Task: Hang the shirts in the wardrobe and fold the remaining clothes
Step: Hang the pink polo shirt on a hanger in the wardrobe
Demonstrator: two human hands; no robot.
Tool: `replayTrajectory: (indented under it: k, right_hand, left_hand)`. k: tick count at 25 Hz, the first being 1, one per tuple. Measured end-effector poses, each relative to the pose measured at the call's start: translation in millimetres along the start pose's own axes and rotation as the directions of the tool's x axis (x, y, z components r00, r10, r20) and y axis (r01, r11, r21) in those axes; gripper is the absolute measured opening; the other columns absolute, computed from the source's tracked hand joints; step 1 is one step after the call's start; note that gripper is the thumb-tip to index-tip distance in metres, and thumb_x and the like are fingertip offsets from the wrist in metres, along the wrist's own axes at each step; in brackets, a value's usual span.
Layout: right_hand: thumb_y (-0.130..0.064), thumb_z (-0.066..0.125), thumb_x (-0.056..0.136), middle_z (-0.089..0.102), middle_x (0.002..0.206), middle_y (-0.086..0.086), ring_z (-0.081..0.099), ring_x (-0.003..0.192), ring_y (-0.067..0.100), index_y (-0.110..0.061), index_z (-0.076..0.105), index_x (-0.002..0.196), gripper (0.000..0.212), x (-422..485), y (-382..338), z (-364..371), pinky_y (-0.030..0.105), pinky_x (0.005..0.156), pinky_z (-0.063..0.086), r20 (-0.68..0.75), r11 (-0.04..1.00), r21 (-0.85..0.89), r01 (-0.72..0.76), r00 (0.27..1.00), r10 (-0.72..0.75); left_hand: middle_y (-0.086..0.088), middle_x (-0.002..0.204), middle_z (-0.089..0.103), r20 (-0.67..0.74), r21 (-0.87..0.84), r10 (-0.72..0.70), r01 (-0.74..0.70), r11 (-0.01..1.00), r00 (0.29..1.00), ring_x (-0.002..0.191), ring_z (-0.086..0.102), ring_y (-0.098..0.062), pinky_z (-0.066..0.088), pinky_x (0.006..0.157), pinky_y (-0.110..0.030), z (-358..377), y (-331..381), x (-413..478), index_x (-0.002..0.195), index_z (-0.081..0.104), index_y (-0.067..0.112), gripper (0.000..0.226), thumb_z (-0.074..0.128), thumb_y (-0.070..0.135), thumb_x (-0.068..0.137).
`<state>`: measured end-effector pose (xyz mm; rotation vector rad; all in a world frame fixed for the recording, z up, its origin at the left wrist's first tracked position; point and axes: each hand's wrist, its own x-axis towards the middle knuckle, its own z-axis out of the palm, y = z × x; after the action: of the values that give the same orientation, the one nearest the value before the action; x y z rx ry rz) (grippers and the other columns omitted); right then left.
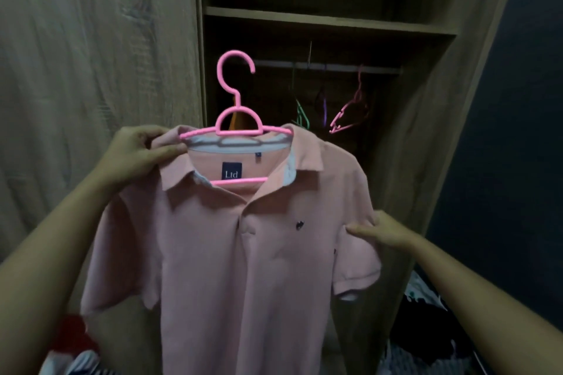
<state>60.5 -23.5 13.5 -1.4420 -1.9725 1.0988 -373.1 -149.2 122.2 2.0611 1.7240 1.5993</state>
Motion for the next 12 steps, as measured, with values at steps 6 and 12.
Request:
replayTrajectory:
  k: [6,12]
  right_hand:
    - [-0.016,0.070,0.078,0.048,0.133,0.013,0.055,0.111,0.026,-0.011,0.035,0.139,0.071,3,-25,-5,0.039,0.093,0.049,-0.301,0.610,-0.648,-0.456,0.889,0.345]
    - [-0.027,0.053,0.094,0.063,0.100,0.004,0.060,0.092,0.017,-0.007,0.058,0.115,0.030,-3,-167,63,0.027,0.082,0.049,-0.155,0.914,0.119,0.387,0.917,-0.368]
  left_hand:
    - [0.009,0.060,0.063,0.009,0.122,-0.035,0.033,0.992,0.999,0.055,0.047,0.005,0.037,0.050,-0.014,4,-5,-5,0.071,0.068,0.044,0.010,0.076,0.037,0.069]
    - [-0.008,0.063,0.061,-0.030,0.286,-0.009,0.018,0.958,0.999,0.065,0.060,-0.023,0.039,0.054,-0.033,47,16,-5,0.076,0.070,0.018,0.035,0.064,0.050,0.065]
